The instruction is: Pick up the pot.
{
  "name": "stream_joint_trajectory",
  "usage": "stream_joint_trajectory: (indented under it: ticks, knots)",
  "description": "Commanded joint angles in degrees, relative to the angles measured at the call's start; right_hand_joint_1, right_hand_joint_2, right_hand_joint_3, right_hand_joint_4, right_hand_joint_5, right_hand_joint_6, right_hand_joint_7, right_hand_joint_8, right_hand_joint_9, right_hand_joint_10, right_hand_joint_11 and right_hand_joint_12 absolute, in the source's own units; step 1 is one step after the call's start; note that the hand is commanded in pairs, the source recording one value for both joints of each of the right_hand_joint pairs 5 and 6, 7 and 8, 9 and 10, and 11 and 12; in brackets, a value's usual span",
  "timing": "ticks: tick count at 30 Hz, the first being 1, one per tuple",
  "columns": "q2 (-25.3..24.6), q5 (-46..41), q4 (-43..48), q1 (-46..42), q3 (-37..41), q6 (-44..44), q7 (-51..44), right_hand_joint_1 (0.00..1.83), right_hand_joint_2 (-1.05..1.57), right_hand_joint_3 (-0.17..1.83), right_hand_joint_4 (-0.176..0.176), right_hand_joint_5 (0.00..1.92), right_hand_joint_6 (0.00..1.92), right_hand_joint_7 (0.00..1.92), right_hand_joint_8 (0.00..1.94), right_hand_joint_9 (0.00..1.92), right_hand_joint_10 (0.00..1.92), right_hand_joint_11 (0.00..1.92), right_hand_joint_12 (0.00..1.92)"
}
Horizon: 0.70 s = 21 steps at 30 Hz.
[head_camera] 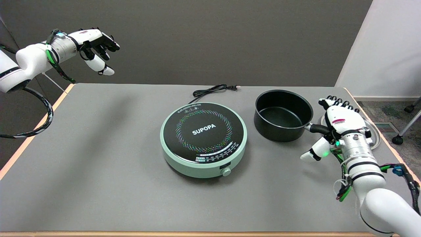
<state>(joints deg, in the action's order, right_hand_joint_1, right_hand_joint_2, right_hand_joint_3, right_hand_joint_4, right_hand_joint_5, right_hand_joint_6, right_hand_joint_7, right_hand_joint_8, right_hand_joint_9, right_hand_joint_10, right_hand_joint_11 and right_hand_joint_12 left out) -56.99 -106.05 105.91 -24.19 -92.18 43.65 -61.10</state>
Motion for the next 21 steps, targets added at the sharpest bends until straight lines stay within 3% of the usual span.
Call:
stream_joint_trajectory:
  ticks: [1,17,21]
  knots:
    - [-2.7,-7.4,-1.6,6.9,-4.5,8.8,-7.0,1.3,-0.36,0.62,-0.176,0.23,0.23,0.23,0.23,0.23,0.23,0.23,0.23]
    - [-1.4,-9.5,-1.6,10.0,-3.6,15.2,-9.6,1.25,-0.3,0.57,-0.176,0.18,0.18,0.18,0.18,0.18,0.18,0.18,0.18]
    - [-1.1,-11.0,-2.1,10.8,-3.7,15.4,-9.7,1.22,-0.23,0.71,-0.176,0.18,0.18,0.18,0.18,0.18,0.18,0.18,0.18]
